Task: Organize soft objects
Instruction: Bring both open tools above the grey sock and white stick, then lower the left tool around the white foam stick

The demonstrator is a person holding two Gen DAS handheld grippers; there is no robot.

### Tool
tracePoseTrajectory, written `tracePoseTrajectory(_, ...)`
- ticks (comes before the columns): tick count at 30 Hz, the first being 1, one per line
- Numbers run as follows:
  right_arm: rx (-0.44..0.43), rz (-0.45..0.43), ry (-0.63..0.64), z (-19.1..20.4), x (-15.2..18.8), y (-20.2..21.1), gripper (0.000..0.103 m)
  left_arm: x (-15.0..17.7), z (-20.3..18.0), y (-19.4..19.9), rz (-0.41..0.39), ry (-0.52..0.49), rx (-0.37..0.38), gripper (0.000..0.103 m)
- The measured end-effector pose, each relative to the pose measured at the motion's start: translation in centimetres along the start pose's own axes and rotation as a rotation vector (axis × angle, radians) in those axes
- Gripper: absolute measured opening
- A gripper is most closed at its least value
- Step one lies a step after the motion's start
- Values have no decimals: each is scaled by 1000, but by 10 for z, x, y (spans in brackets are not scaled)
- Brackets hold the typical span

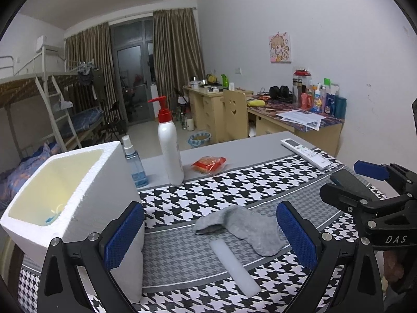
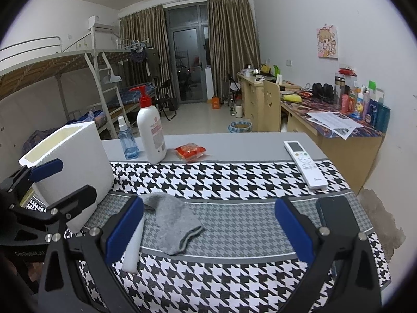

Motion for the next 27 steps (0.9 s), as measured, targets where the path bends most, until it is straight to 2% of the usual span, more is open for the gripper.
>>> tracePoseTrajectory(8, 4, 4, -14, -11, 4, 1, 102, 3, -11, -9, 20, -8, 0, 102)
tracePoseTrajectory(13, -6, 23, -8, -13, 9, -5, 102, 11, -11, -17, 38, -10, -54, 102)
tracePoseTrajectory(27, -23, 61, 12, -15, 11, -16, 102, 27, -9, -30, 95, 26, -83, 102)
Point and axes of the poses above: each gripper's, at about its wrist camera, not at the fingertips, and y roughly against the way its jaws point, z to its left, x to its underside, the point moved 4 cm from there along -y, roughly the way its jaws point, and after that the axes turned 6 degrees about x, right-handed, at the moved point
